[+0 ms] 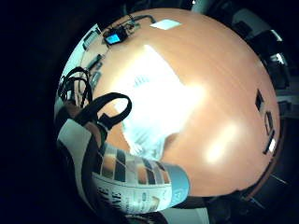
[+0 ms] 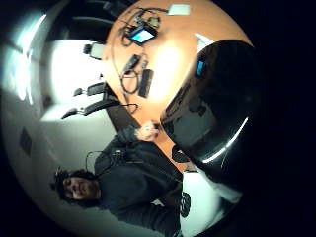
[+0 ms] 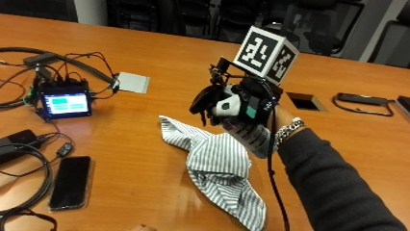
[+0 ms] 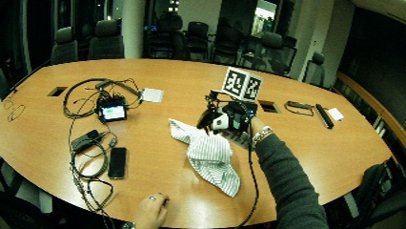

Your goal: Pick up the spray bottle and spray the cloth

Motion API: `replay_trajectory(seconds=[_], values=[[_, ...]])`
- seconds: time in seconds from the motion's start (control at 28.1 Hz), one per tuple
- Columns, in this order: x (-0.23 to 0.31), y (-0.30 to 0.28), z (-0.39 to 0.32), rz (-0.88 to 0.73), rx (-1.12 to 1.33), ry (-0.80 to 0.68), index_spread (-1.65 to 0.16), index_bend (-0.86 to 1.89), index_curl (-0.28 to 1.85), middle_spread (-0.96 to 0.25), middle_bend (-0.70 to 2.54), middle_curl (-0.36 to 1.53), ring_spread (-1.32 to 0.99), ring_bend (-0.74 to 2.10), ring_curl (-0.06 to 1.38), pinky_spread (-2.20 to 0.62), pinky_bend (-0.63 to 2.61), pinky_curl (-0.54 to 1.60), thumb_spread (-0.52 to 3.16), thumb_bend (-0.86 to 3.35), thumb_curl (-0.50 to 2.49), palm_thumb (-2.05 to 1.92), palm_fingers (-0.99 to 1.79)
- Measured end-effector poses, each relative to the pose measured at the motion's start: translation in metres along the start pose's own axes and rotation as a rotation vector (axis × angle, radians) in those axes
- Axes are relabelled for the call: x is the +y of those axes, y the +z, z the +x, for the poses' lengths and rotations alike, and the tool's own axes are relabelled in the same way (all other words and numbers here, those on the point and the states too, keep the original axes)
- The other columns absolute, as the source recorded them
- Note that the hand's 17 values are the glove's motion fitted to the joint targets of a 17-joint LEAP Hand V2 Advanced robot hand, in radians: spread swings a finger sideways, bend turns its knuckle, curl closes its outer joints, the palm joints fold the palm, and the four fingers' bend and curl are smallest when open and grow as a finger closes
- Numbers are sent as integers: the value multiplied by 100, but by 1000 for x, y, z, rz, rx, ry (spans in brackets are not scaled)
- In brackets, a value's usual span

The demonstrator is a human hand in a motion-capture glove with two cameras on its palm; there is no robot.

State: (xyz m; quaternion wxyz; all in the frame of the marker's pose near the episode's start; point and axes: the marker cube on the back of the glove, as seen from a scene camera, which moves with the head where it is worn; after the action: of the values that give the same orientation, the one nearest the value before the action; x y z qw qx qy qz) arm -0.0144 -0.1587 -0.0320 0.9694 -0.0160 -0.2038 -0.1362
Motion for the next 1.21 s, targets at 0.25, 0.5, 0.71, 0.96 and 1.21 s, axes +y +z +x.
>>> replay_trajectory(seconds=[0.25, 0.5, 0.71, 0.96, 1.21], values=[[-2, 14, -3, 251, -386, -74, -31, 26, 59, -25, 48, 49, -19, 52, 45, -26, 43, 37, 35, -3, 80, 91, 134], [12, 8, 34, 595, -627, -68, -31, 25, 60, -25, 48, 49, -18, 53, 45, -25, 43, 37, 35, -3, 81, 91, 133], [0, 20, 43, 740, -661, -70, -31, 25, 60, -25, 48, 49, -18, 53, 45, -25, 43, 37, 35, -3, 81, 91, 133], [-10, 48, 33, 955, -664, -104, -31, 26, 60, -25, 48, 49, -18, 52, 45, -25, 43, 38, 35, -3, 82, 91, 133], [-10, 73, 20, 975, -630, -75, -31, 25, 60, -25, 48, 49, -18, 52, 45, -26, 43, 38, 35, -3, 82, 90, 133]])
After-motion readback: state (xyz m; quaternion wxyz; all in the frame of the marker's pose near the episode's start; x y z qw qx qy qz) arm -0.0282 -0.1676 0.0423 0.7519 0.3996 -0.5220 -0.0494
